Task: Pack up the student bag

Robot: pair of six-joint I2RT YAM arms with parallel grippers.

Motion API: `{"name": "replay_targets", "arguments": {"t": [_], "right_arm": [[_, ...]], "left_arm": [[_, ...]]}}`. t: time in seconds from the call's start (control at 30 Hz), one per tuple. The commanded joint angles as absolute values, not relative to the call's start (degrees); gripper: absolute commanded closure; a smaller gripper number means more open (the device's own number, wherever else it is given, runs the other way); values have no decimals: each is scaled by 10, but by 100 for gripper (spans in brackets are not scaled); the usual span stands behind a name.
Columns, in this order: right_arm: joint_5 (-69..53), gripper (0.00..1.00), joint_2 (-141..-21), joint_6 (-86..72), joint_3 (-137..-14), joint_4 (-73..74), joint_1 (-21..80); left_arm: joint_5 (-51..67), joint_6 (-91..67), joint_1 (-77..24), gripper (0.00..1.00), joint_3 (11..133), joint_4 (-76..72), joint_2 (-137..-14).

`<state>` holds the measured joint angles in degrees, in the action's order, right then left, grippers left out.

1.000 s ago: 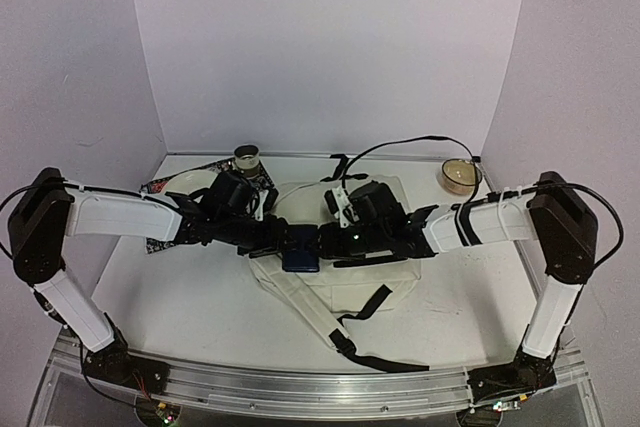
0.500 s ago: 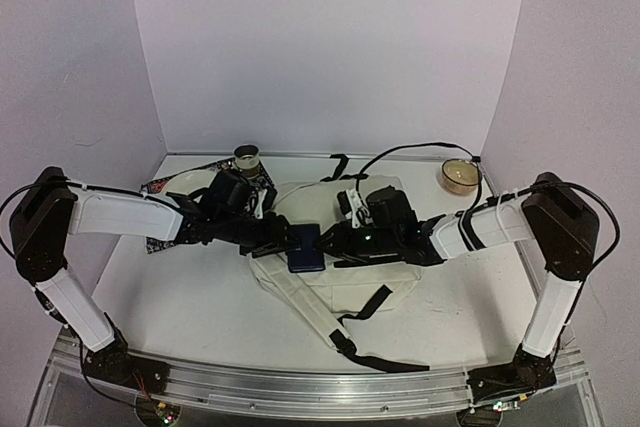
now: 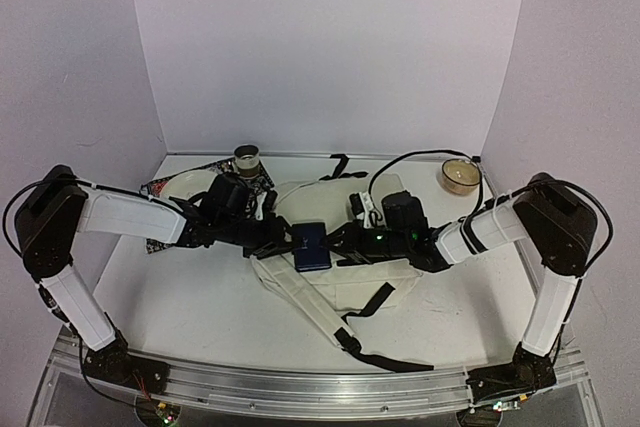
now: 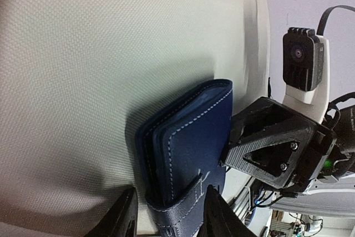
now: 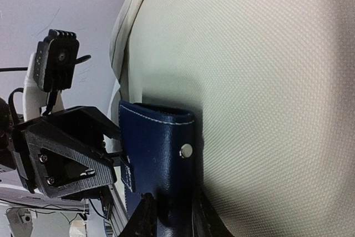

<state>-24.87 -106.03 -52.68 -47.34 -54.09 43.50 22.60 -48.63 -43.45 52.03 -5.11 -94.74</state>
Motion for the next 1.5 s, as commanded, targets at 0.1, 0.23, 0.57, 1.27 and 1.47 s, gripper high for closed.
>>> {"name": "replay_targets", "arguments": {"t": [0.1,0.23,0.57,1.27,1.47], "right_arm": [[-257,80,-1101,-571,-450,-562,416],[-266,80,-1105,-574,-456,-568,417],[-280,75,-1091,-562,-468,-565,417],[4,37,-904,-46,-634,139,416],[121,31,-893,88,-633,176,443]], "left_arm": [[269,-504,-433,60,533,-89,-979],[264,-504,-433,67,536,-95,-964],[234,-499,-433,94,526,-103,-928],[184,-508,-425,100,489,-90,-865],[183,-507,-418,100,478,-89,-856]]}}
